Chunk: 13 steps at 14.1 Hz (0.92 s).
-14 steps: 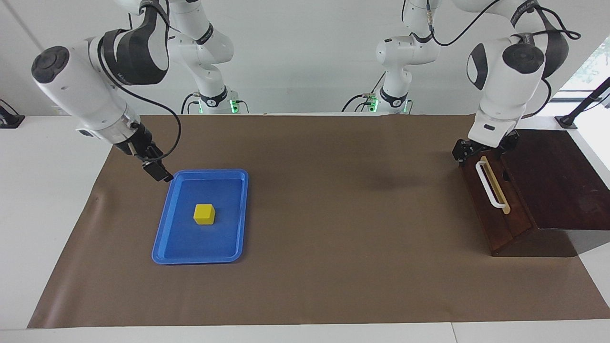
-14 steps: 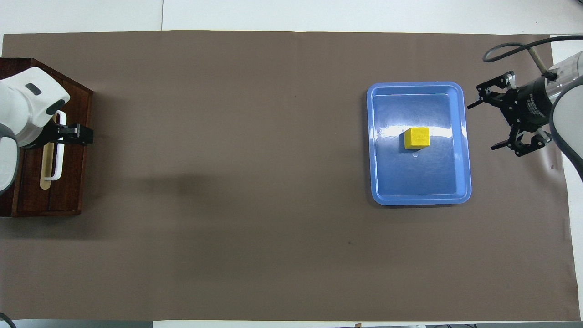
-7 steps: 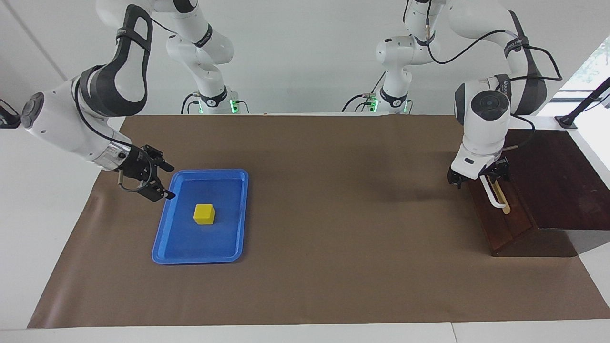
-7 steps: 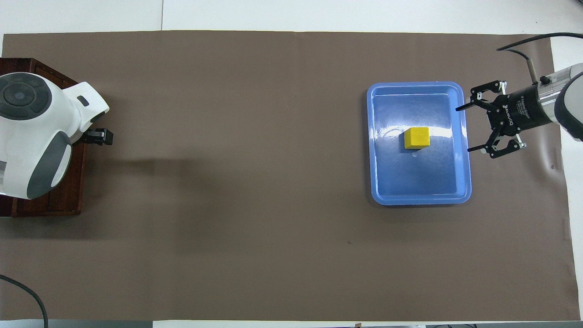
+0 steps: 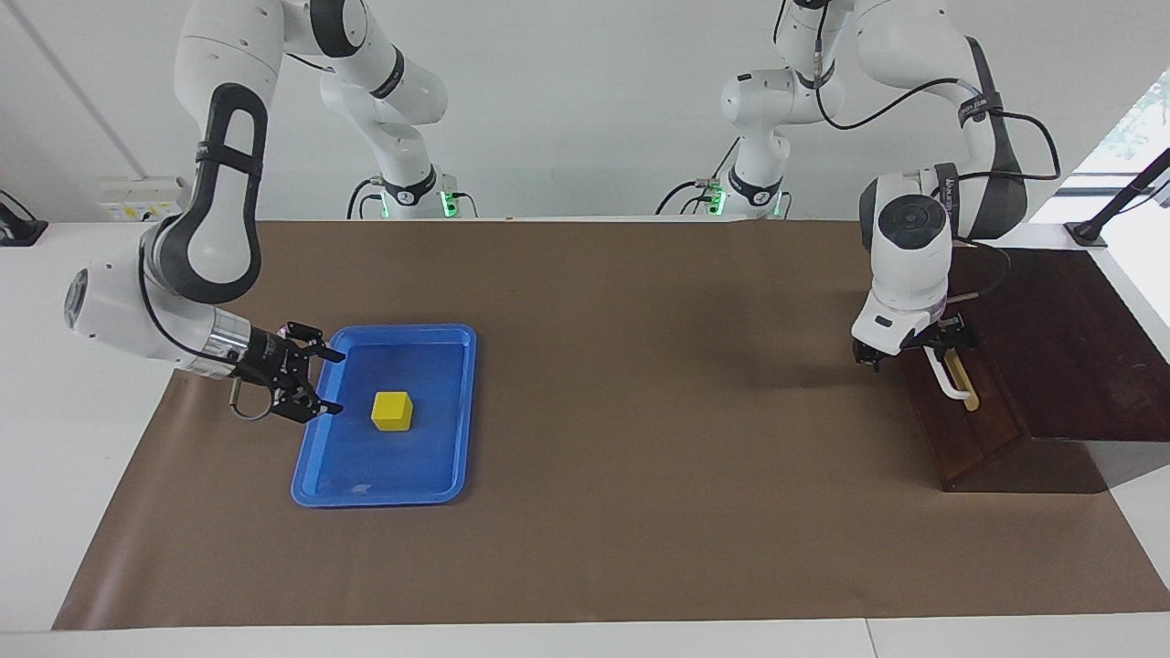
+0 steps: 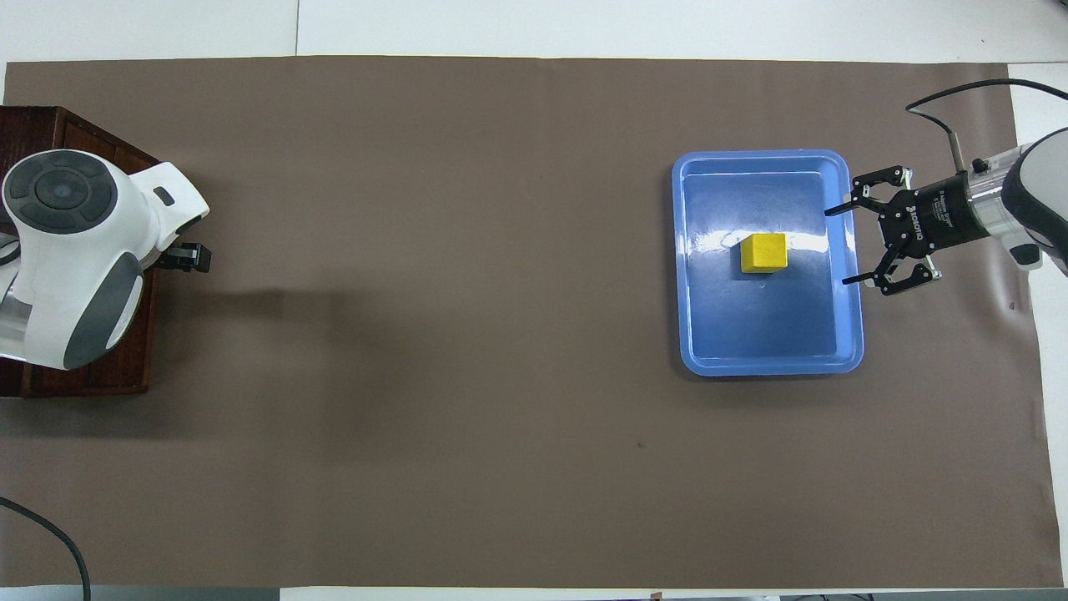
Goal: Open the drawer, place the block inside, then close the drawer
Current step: 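Lower the right gripper and close it on the yellow cube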
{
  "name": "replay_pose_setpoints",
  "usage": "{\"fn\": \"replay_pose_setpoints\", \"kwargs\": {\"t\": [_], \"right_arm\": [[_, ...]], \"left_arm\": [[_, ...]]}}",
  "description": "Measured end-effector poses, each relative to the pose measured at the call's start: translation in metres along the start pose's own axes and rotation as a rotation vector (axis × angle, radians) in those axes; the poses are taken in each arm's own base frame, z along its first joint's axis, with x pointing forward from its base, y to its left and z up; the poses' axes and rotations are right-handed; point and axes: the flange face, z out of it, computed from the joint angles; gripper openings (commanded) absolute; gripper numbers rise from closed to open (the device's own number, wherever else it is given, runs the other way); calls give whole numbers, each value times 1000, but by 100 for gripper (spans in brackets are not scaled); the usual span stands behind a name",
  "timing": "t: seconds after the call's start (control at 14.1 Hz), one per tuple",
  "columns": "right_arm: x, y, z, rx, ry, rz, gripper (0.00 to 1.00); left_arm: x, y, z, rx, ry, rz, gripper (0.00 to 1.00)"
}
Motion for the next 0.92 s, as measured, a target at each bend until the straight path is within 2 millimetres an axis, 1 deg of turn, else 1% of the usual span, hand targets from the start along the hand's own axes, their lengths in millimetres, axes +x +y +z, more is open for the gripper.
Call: {"fn": "replay_pose_setpoints", "kwargs": {"t": [0.14,0.36,0.64,0.78,0.92], "right_arm": [[2,-3,8,7,-14,-26,100],[2,-9,14,28,-7,-47,100],[-5,-19,23,85,-7,-26,100],[-6,-19,33,89,-14,-5,100],[-3,-14,44,88,-19,16,100]], "left_arm": [[1,0,0,0,4,-5,100],[1,0,-1,0,8,-11,100],[10,-4,-6,42,33,10,100],[13,-5,-4,64,37,24,100],[14,-2,2,66,30,32,100]]}}
